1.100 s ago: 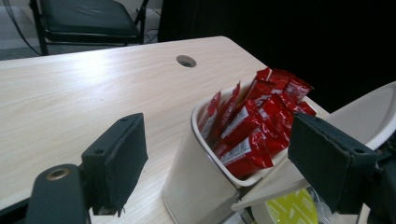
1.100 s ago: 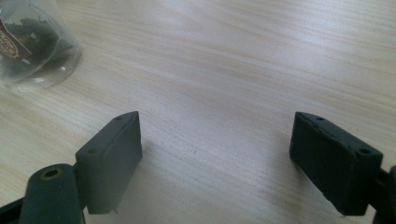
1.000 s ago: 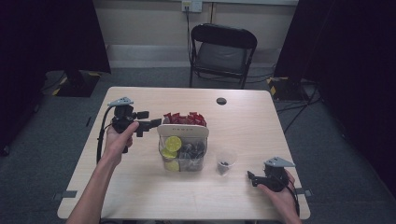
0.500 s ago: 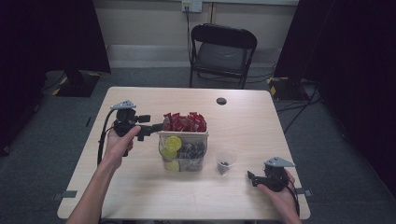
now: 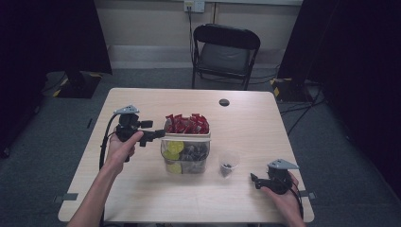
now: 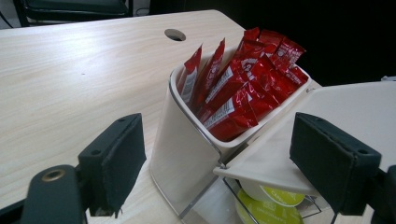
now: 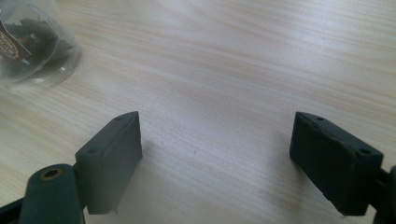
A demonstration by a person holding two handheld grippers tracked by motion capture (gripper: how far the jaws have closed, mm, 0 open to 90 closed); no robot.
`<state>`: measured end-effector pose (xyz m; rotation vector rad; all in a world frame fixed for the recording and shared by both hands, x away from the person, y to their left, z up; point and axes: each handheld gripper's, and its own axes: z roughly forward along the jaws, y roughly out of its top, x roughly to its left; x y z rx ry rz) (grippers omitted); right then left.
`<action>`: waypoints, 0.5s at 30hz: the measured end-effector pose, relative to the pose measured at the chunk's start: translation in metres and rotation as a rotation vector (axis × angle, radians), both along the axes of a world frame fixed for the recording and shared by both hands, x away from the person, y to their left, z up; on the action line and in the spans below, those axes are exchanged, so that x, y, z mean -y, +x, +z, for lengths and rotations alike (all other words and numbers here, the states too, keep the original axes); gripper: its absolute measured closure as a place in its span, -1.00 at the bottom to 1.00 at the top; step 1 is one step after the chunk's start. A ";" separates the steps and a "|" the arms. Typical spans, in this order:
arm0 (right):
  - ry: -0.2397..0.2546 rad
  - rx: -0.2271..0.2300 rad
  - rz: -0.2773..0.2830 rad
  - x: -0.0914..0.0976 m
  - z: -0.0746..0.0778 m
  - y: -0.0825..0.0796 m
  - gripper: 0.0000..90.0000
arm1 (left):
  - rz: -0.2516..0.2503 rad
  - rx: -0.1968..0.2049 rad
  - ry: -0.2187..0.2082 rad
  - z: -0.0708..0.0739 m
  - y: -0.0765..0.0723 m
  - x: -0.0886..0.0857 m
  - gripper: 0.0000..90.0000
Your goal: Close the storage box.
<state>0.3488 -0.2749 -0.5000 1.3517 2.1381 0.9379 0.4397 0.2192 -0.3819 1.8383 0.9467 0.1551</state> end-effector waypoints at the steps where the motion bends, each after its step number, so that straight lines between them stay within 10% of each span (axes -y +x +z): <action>1: 0.000 0.000 0.000 0.000 0.000 0.000 -0.63 | 0.000 -0.001 0.001 0.000 0.000 0.001 -0.60; 15: 0.002 -0.001 0.000 0.000 0.000 0.001 -0.64 | -0.041 -0.004 0.037 -0.004 -0.007 0.007 -0.63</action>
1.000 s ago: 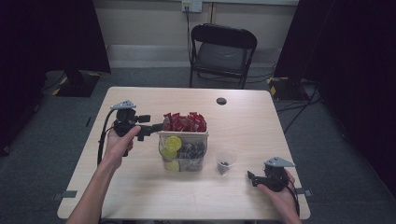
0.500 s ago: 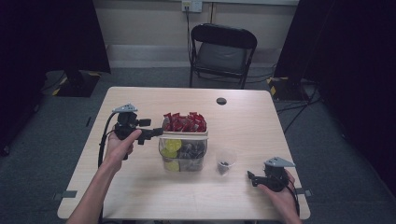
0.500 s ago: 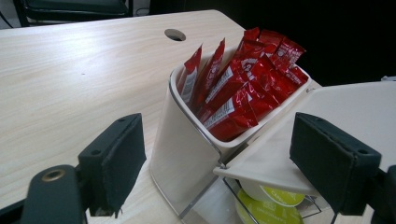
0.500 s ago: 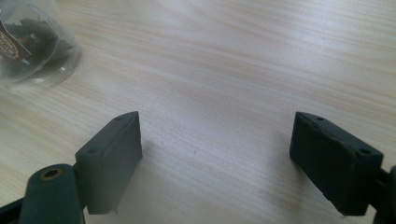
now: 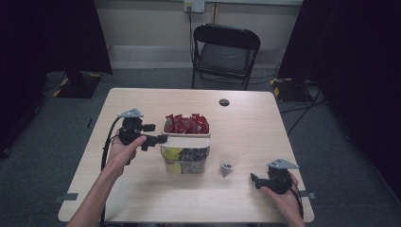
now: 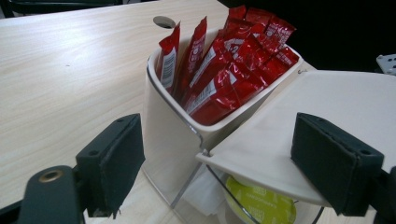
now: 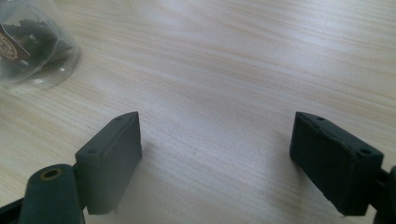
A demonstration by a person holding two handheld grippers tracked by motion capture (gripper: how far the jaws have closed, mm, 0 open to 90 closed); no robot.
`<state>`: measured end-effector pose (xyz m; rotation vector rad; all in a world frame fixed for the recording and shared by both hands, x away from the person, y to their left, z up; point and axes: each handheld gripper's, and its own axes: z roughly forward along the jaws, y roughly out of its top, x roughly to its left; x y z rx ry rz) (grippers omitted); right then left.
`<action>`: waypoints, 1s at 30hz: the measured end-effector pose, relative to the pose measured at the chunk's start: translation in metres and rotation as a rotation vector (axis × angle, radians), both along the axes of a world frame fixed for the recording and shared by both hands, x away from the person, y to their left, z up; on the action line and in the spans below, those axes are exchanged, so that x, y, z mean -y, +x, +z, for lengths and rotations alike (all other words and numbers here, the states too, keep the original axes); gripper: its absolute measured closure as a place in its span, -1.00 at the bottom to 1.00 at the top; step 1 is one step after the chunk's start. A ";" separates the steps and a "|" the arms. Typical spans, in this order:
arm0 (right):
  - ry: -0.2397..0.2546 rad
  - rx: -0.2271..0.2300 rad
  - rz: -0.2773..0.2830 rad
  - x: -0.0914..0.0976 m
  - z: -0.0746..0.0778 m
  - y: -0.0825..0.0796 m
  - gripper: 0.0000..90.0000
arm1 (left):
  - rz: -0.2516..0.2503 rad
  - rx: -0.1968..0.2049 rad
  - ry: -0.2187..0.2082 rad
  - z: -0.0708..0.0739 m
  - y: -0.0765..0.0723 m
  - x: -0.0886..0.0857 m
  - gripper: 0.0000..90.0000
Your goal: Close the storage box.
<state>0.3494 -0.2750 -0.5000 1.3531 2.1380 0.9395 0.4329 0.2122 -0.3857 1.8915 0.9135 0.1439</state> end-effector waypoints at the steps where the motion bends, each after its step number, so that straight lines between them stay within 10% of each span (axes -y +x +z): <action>1: 0.000 0.000 0.000 0.000 0.000 0.000 -0.64 | 0.001 -0.003 0.006 0.000 0.000 -0.001 -0.63; 30: -0.001 -0.001 0.001 0.000 0.000 0.000 -0.64 | -0.019 -0.006 0.153 -0.016 -0.013 0.010 -0.63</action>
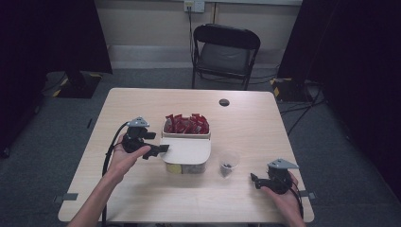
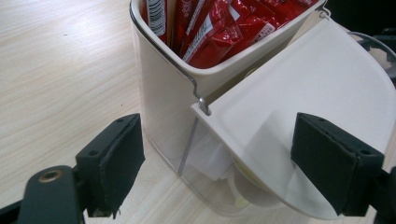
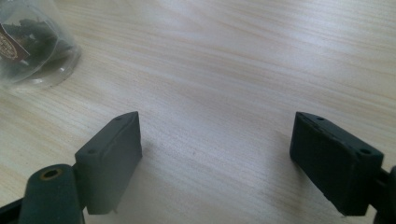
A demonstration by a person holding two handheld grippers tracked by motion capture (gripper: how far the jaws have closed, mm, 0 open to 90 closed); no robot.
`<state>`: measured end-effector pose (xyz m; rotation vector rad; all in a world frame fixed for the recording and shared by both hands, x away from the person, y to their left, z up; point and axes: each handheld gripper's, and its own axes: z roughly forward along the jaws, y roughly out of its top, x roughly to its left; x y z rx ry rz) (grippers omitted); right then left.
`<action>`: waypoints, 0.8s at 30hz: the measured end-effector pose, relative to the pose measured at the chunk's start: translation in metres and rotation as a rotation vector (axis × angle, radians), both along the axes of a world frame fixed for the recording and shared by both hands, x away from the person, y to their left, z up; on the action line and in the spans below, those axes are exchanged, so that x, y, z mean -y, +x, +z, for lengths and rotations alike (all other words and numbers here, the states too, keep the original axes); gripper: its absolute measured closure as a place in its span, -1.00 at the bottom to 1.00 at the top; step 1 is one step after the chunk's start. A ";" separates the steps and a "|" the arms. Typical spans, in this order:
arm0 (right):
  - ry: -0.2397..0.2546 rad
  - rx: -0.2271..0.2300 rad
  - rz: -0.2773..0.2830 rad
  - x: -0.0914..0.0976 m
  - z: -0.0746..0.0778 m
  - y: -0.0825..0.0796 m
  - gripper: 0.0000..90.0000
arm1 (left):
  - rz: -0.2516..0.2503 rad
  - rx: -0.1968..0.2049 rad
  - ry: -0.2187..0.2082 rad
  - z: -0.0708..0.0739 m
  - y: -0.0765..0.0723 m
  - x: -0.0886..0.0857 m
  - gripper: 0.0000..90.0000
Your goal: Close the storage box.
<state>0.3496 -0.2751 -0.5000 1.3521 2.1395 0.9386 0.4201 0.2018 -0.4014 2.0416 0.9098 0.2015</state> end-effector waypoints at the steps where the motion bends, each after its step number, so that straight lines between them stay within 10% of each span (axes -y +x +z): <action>1: 0.000 0.000 0.000 0.000 0.000 0.000 -0.64 | -0.004 0.007 0.007 0.001 -0.001 -0.001 -0.63; 11: -0.001 -0.001 -0.001 0.000 0.000 0.000 -0.64 | 0.037 0.007 -0.056 -0.002 -0.007 -0.026 -0.64; 24: -0.006 -0.001 0.004 -0.001 0.000 0.000 -0.68 | 0.130 0.018 0.017 -0.014 -0.020 -0.056 -0.64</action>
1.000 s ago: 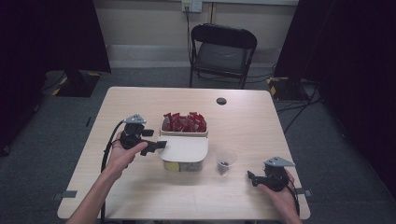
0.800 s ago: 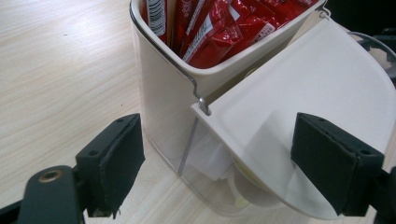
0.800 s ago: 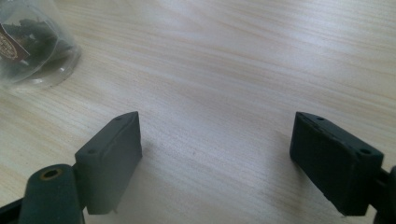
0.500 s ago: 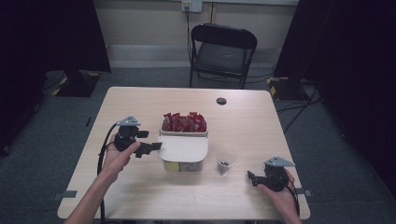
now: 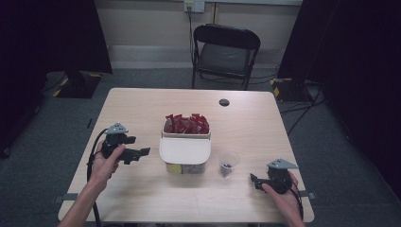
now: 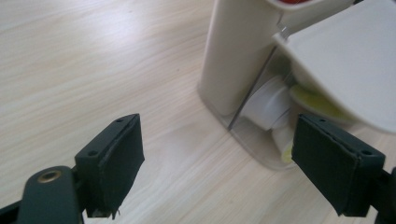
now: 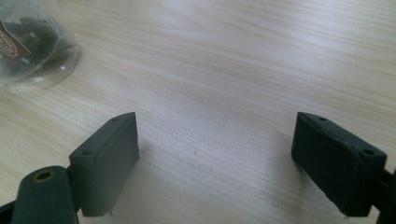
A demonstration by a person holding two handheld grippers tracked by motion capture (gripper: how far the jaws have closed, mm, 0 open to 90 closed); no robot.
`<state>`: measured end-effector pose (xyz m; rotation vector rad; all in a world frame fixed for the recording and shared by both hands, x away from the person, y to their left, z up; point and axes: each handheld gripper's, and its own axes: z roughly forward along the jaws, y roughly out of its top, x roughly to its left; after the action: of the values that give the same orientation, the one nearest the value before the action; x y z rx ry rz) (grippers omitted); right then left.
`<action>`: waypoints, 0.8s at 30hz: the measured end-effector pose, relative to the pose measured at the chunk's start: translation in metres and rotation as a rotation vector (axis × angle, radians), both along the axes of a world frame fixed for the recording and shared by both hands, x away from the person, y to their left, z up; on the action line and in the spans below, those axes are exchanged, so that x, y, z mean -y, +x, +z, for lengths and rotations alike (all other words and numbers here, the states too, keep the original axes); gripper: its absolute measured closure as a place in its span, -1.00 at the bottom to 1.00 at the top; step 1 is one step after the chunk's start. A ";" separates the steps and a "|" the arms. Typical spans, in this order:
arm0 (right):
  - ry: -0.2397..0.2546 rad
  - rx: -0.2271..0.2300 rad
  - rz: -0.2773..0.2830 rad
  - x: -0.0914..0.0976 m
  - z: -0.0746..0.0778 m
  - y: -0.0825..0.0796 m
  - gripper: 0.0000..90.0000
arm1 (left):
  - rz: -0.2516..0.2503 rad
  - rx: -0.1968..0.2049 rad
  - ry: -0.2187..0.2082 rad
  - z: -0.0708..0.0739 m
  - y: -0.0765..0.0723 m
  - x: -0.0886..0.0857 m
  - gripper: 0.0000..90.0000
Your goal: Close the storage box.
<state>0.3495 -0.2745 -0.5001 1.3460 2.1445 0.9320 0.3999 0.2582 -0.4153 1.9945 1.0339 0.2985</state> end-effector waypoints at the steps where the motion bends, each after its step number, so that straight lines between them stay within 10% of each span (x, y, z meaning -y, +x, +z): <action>1: 0.001 0.000 0.001 0.000 0.000 0.000 -0.68 | 0.009 -0.009 0.009 -0.002 -0.002 -0.002 -0.63; 24: 0.000 0.000 0.000 0.000 0.000 0.000 -0.68 | 0.050 -0.045 0.148 -0.058 -0.031 -0.009 -0.64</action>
<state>0.3495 -0.2745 -0.5001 1.3466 2.1441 0.9319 0.3692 0.2672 -0.4736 2.1183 1.1194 0.3674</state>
